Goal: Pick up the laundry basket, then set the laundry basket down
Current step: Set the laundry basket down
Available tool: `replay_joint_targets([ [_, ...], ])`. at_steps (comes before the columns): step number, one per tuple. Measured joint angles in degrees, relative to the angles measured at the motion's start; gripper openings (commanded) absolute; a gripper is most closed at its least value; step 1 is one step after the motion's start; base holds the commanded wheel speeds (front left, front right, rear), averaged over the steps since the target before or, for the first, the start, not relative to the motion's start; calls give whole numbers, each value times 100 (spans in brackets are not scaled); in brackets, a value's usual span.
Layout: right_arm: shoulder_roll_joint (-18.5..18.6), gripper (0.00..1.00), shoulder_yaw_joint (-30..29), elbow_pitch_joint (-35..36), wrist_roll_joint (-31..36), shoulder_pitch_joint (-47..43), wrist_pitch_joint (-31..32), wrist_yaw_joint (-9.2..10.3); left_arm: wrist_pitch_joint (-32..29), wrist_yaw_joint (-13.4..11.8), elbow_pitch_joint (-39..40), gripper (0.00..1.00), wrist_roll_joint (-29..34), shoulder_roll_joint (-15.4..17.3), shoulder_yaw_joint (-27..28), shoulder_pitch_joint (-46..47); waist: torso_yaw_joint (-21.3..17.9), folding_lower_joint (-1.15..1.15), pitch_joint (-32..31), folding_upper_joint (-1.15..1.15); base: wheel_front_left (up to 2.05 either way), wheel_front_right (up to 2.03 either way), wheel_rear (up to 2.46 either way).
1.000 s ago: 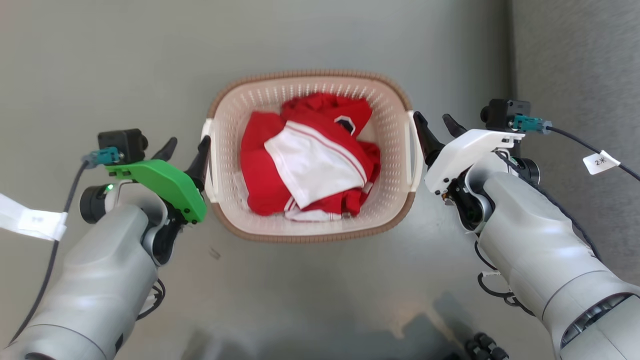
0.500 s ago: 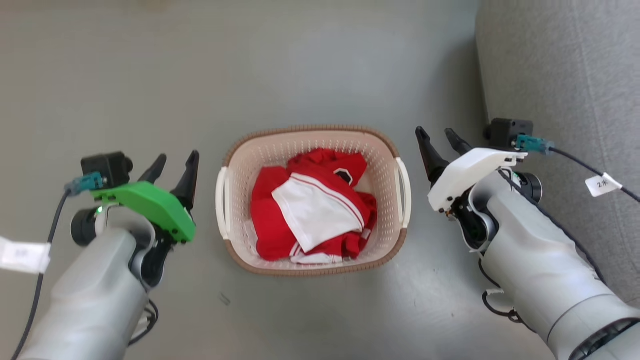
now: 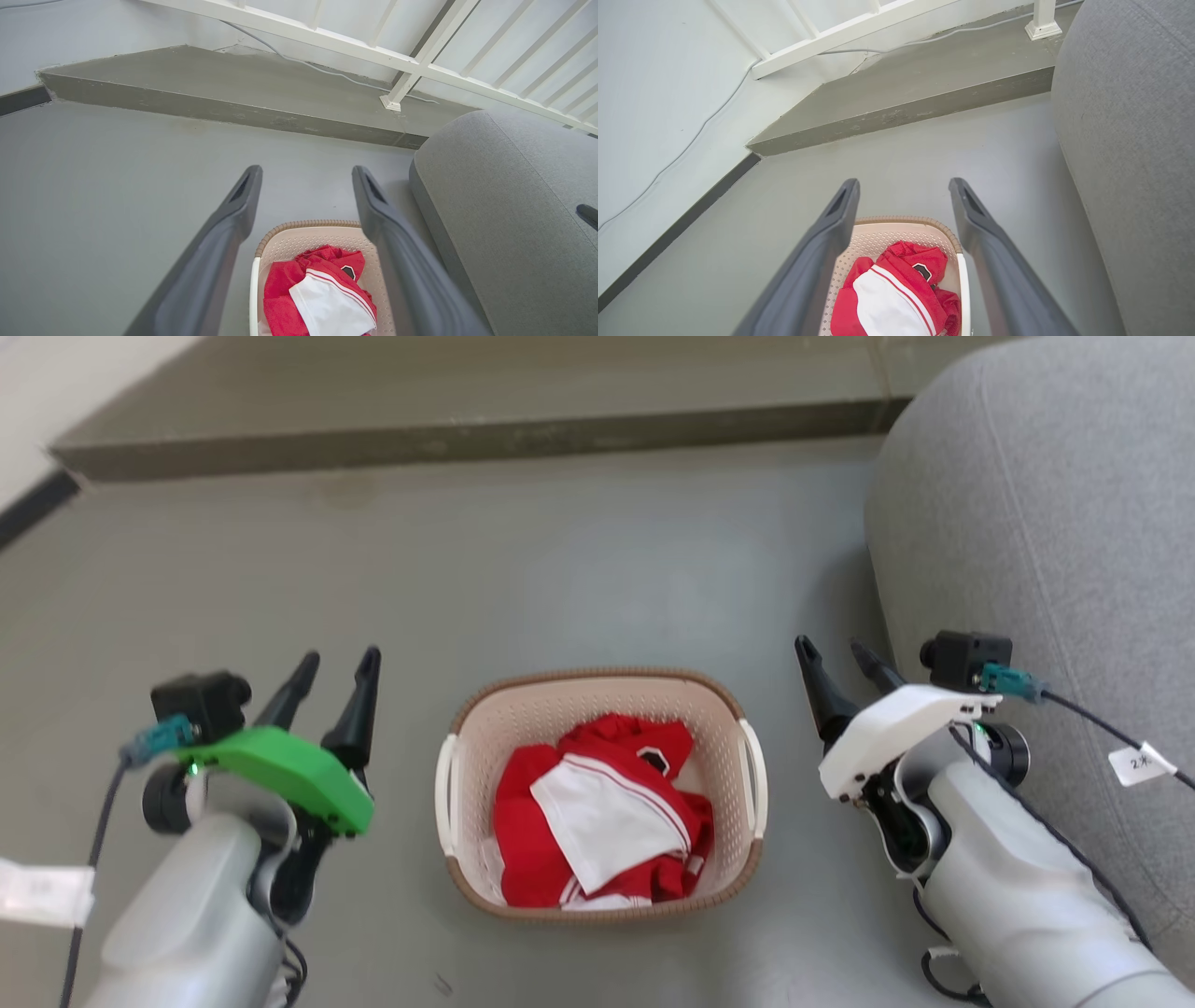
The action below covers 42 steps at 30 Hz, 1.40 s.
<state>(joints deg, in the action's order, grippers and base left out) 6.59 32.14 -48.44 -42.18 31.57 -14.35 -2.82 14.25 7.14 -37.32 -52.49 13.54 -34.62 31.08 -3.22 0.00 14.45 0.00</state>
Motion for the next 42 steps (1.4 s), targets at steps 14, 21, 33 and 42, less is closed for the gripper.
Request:
replay_joint_targets([
  [14, 110, 100, -650, 1480, 880, -661, -7, 302, 1, -112, 1081, 100, 976, -23, 1035, -953, 186, 0, -806, 0, 0, 0, 0],
  [21, 116, 100, -1040, 2092, 1214, -1189, -8, 450, 16, -160, 1660, 100, 1386, -124, 1575, -1431, 242, 0, -1007, 0, 0, 0, 0],
  [33, 94, 100, -1399, 2883, 1751, -1770, -8, 513, 16, -210, 2361, 100, 2051, -300, 2059, -2157, 254, 0, -1136, 0, 0, 0, 0],
  [42, 57, 100, -1548, 3144, 1923, -2064, -8, 520, 16, -203, 2619, 100, 2360, -393, 2296, -2487, 239, 0, -1138, 0, 0, 0, 0],
])
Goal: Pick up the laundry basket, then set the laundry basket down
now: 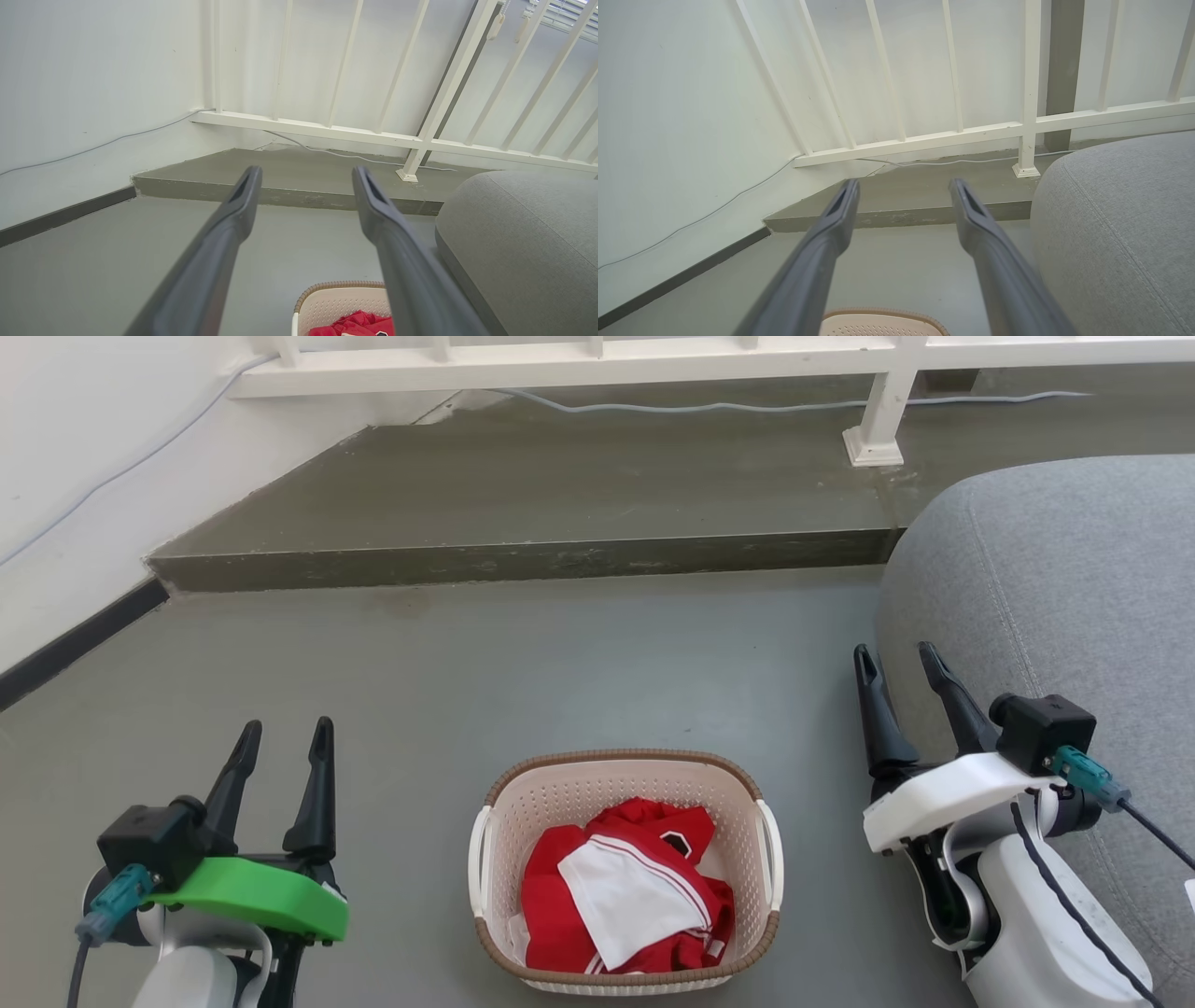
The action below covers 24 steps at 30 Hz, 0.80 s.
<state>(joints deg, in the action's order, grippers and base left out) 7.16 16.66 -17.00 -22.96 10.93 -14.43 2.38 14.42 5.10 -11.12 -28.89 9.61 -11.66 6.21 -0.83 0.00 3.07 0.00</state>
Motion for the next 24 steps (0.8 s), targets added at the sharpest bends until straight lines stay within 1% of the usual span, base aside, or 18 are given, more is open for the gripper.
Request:
replay_joint_targets([
  [7, -32, 100, -96, 113, 145, -150, 0, -9, 0, 51, 103, 100, 165, -168, 85, -146, -9, 0, 13, 0, 0, 0, 0],
  [12, -69, 100, -144, 157, 214, -225, 0, -36, 0, 85, 152, 100, 249, -200, 165, -193, 1, 0, 17, 0, 0, 0, 0],
  [14, -97, 100, -158, 180, 242, -232, 0, -79, 0, 97, 153, 100, 278, -231, 203, -243, 7, 0, 15, 0, 0, 0, 0],
  [24, -163, 100, -280, 223, 294, -392, 0, -100, 0, 119, 193, 100, 405, -330, 296, -301, 28, 0, 9, 0, 0, 0, 0],
])
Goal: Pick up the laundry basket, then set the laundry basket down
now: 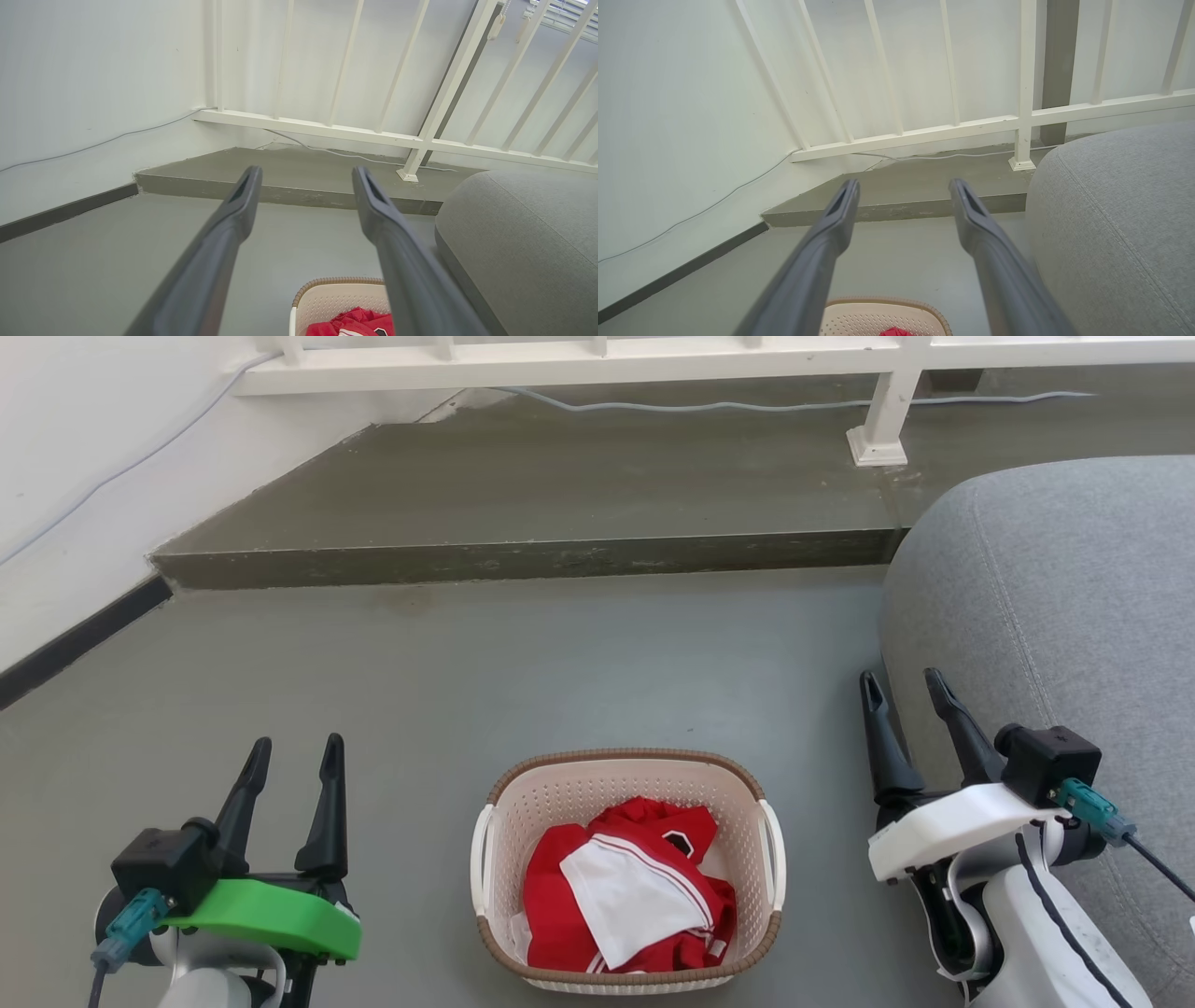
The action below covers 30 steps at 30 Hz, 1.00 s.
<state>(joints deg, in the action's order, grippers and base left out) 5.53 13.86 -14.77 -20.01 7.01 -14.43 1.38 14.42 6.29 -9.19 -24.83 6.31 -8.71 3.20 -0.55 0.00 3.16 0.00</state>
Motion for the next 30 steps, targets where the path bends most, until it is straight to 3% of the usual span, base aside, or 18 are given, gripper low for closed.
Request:
replay_joint_targets([
  [5, -13, 100, -54, 27, 45, -28, 0, -36, 0, 25, 8, 100, 75, -21, 45, -11, 7, 0, -1, 0, 0, 0, 0],
  [6, -14, 0, -63, 30, 53, -33, 0, -36, 0, 35, 7, 0, 74, -32, 43, -25, 9, 0, -2, 0, 0, 0, 0],
  [15, -62, 0, -53, -286, -69, -353, 20, -33, -36, 42, -335, 0, 1, -163, -47, -220, 11, 0, -9, 0, 0, 0, 0],
  [30, -127, 0, -328, -261, -1245, -352, 298, -143, -337, 43, -348, 0, -1099, -174, 133, -219, 18, 0, -59, 0, 0, 0, 0],
])
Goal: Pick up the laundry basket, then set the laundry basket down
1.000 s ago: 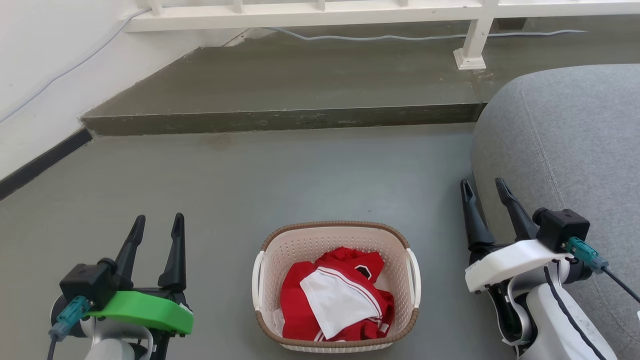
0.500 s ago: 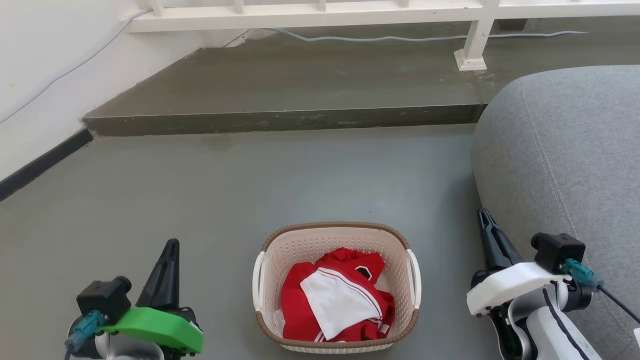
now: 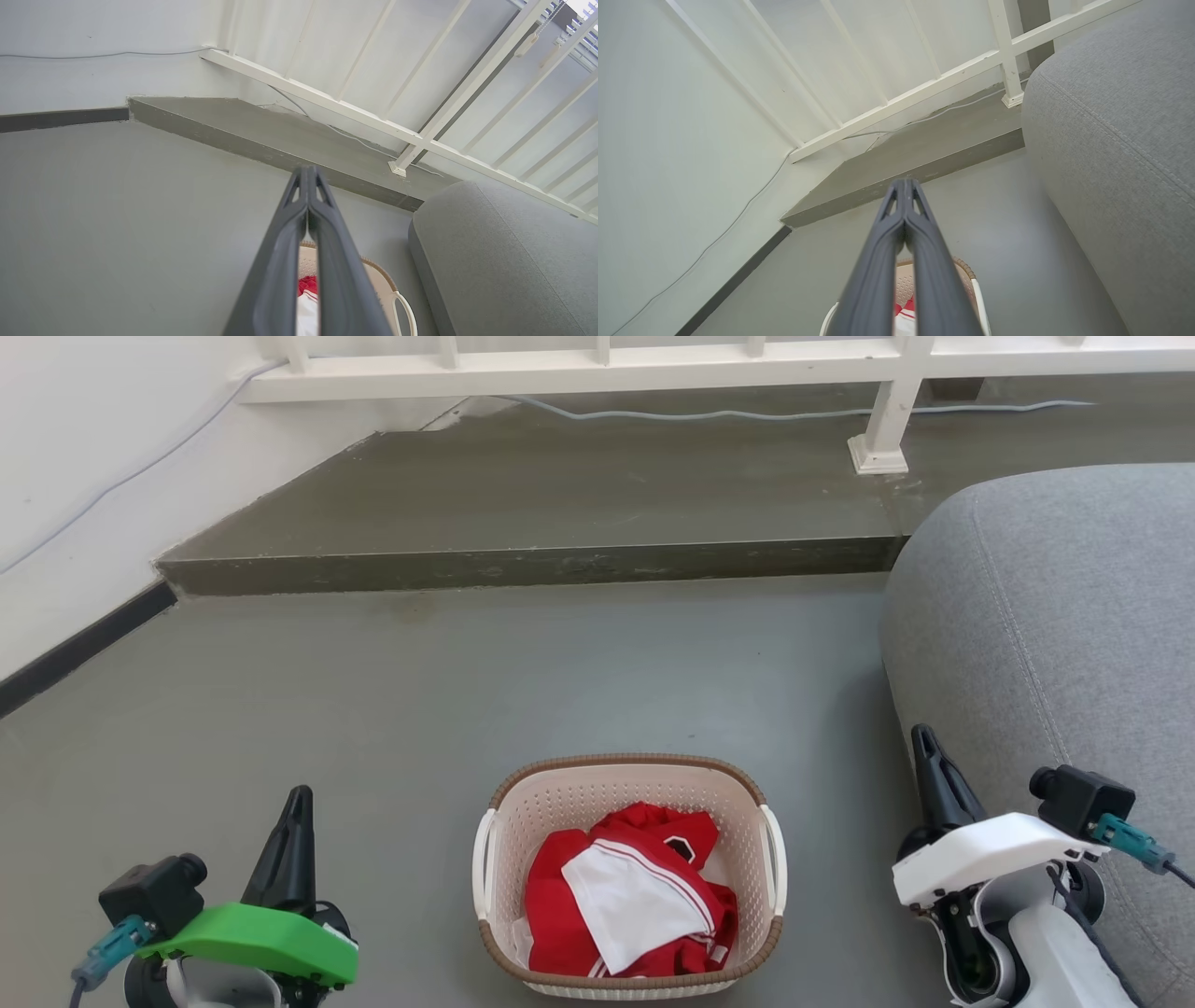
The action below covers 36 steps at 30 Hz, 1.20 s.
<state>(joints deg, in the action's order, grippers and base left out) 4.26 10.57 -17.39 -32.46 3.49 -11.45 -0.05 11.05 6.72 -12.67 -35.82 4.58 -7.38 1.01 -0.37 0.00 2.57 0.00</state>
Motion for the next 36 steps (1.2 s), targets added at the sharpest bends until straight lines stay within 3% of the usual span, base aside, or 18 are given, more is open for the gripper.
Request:
replay_joint_targets([
  [36, -64, 0, -782, 37, -2591, 1, 784, -296, -756, 8, -151, 0, -2461, -81, 508, 16, 16, 0, -108, 0, 0, 0, 0],
])
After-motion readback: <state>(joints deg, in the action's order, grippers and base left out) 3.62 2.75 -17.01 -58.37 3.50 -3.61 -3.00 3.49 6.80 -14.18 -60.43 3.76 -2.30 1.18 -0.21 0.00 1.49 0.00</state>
